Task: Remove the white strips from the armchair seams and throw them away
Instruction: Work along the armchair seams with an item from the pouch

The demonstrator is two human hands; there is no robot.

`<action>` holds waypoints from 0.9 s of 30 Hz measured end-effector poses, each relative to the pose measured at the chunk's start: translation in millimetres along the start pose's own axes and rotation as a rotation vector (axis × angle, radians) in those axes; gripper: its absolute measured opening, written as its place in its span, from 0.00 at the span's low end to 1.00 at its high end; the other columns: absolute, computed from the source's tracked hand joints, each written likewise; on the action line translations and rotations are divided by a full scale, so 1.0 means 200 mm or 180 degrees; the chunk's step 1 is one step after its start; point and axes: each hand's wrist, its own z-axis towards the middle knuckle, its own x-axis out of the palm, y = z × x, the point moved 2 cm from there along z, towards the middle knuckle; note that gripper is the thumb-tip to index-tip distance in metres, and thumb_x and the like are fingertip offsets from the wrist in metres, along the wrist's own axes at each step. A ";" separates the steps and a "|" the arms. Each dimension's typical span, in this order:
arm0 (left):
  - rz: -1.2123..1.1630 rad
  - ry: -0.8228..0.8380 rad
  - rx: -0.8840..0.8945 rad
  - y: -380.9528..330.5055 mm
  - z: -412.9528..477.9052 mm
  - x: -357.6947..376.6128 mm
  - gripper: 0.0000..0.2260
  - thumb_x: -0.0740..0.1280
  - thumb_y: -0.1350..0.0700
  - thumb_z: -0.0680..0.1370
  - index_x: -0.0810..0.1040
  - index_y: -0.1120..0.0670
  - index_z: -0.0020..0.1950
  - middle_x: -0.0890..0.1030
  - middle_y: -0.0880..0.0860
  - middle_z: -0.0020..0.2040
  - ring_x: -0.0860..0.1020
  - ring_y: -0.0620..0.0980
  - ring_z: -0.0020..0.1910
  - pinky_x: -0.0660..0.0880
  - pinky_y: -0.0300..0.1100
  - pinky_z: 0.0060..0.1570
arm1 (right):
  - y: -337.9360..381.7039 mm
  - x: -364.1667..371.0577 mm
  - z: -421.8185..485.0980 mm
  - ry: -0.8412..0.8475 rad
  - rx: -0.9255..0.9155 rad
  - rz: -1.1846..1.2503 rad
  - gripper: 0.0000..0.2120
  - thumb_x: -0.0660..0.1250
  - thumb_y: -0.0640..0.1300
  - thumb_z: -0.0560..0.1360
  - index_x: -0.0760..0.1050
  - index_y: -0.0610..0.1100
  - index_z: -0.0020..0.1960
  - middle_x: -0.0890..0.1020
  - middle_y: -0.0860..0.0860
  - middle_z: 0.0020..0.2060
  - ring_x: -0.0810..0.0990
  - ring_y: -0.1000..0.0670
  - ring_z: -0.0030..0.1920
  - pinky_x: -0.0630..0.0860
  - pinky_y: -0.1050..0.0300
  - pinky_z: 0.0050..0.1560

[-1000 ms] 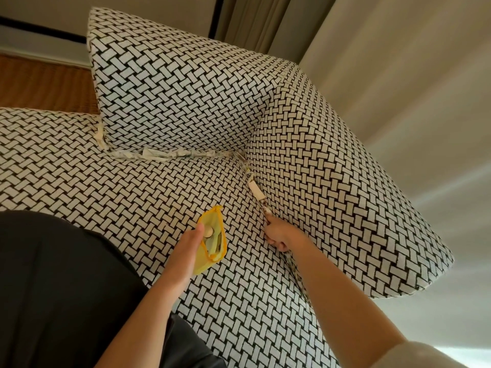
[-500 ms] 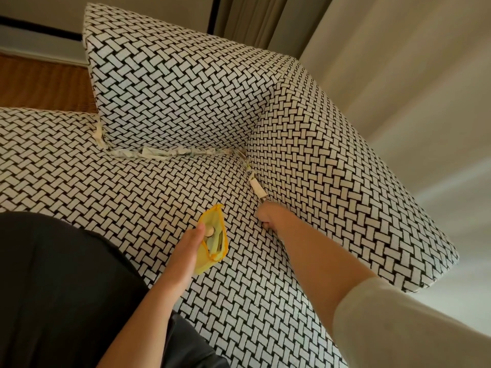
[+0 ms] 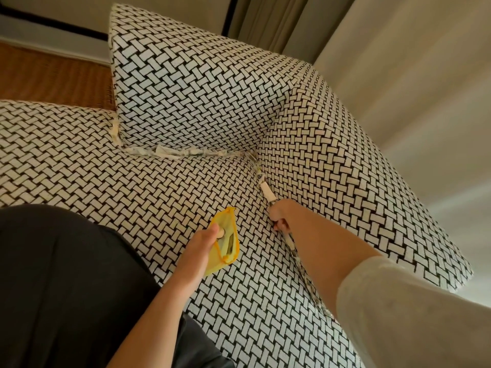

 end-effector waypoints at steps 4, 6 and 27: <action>0.0231 -0.0069 -0.0032 0.02 0.01 -0.01 0.34 0.55 0.30 0.68 0.70 0.57 0.57 0.75 0.57 0.57 0.75 0.54 0.54 0.72 0.40 0.50 | 0.00 0.00 0.02 -0.0091 0.0130 0.0034 0.20 0.57 0.40 0.79 0.60 0.39 0.69 0.75 0.43 0.40 0.71 0.52 0.29 0.74 0.61 0.34; 0.0322 -0.0094 -0.0074 0.03 0.01 -0.01 0.38 0.55 0.26 0.63 0.70 0.55 0.57 0.75 0.56 0.56 0.75 0.55 0.54 0.72 0.47 0.56 | 0.00 0.00 0.04 -0.0201 0.0176 0.0026 0.20 0.56 0.39 0.79 0.59 0.39 0.70 0.74 0.41 0.37 0.73 0.51 0.31 0.78 0.59 0.46; 0.0630 -0.0116 -0.0156 0.06 0.03 -0.03 0.36 0.54 0.26 0.64 0.69 0.51 0.59 0.77 0.51 0.51 0.78 0.50 0.49 0.76 0.50 0.54 | 0.03 0.02 0.28 -0.0082 0.0265 -0.0433 0.22 0.59 0.39 0.77 0.58 0.45 0.68 0.77 0.44 0.40 0.71 0.52 0.27 0.78 0.54 0.29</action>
